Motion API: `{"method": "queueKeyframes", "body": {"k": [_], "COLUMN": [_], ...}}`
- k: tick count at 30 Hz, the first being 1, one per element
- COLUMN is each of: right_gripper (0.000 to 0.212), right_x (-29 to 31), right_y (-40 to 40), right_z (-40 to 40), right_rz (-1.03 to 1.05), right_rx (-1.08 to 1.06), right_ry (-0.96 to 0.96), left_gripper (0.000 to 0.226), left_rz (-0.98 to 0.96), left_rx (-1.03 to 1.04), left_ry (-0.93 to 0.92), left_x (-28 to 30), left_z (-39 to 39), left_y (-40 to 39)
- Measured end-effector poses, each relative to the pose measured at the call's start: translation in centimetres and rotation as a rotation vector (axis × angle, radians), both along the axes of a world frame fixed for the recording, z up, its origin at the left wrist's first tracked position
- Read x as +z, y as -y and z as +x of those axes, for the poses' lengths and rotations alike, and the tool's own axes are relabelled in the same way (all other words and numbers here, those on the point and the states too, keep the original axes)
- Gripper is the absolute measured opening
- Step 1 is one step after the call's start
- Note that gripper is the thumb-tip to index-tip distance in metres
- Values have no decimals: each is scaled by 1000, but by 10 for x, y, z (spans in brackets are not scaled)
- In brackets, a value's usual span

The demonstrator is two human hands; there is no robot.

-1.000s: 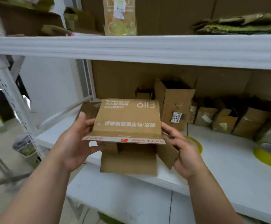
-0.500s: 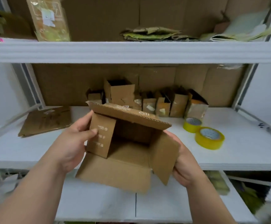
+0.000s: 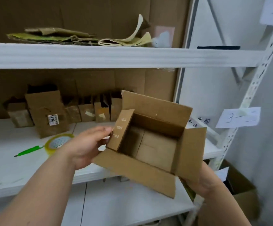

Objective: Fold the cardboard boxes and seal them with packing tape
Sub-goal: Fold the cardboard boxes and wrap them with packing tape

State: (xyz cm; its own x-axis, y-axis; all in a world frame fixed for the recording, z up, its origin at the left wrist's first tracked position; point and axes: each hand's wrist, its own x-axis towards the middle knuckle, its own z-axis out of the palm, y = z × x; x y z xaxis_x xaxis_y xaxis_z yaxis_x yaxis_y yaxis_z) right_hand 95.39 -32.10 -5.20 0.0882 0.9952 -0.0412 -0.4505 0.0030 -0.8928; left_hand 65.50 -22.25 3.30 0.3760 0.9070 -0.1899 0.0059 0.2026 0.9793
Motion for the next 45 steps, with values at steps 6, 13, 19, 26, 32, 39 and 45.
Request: {"method": "queueKeyframes", "body": {"k": [6,13,19,26,32,39,45], "right_gripper": [57,64,62,71,41,54,74], "right_x": [-3,-20,-27,-42,-33,-30,-27], "right_y": [2,-42,-96,-160,-222,-298,-338], "right_z": [53,90,114,118,130,142,138], "right_rz": [-11,-38,-183,-412,-218,-167,-118], "right_rx": [-45,-159,-249,-329,-364,-267,-191], "right_ry": [118,93,114,542,672,709,657], "left_gripper": [33,37,40,30,21,28,45], "left_rz": [-81,-179,57,-59,91,158,82], "left_rx": [65,57,-9,-23,87,71,204], "left_ry": [283,674,378,167,-168,-223,-50], "left_x": [-10,-18,-33,-62,-84,-87,-100], "left_z": [73,161,220,255,272,273,270], "left_y": [-23,-75,-138,-186,-214,-244,-265]}}
